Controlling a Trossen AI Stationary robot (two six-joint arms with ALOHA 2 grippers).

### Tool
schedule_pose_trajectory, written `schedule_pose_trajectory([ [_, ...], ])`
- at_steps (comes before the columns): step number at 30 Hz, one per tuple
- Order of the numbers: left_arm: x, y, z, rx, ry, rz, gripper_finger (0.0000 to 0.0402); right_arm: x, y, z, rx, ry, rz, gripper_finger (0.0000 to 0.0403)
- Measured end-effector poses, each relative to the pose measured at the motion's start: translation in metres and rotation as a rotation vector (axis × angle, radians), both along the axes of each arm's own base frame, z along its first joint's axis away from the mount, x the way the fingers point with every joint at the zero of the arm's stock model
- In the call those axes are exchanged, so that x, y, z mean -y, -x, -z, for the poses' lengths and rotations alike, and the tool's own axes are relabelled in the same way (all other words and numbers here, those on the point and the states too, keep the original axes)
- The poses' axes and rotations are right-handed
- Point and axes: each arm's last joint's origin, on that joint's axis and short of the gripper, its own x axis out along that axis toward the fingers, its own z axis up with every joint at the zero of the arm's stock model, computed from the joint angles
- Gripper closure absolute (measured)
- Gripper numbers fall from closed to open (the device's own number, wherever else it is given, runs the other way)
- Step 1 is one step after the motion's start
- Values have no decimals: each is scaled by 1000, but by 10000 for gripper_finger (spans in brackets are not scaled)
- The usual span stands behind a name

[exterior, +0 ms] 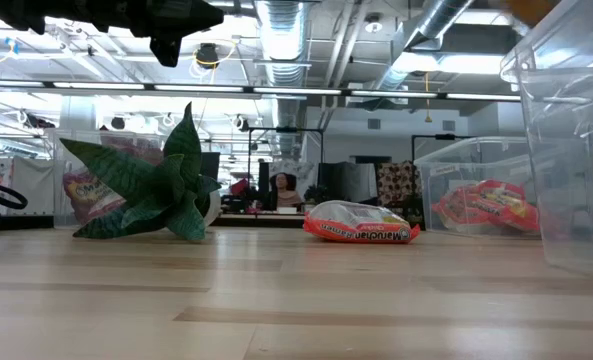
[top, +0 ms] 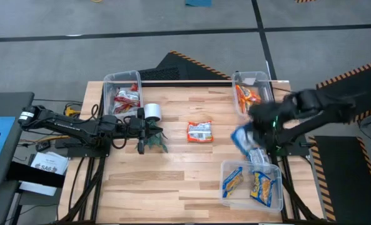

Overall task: Sort Maruchan noodles
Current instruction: Remove the blue noodle pack from the top right transparent bin and transfer it to the bottom right transparent bin

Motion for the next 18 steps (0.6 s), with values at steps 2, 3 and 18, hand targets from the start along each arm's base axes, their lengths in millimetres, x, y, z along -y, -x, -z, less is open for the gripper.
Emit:
schedule_pose_trajectory([
  [2,0,0,0,0,0,0,401,-23,-8,5,-37,-31,-82,396],
  [3,0,0,0,0,0,0,401,-36,-12,8,-52,-45,-120,396],
  [18,0,0,0,-3,10,1,401,-139,-35,62,-331,-19,-171,378],
])
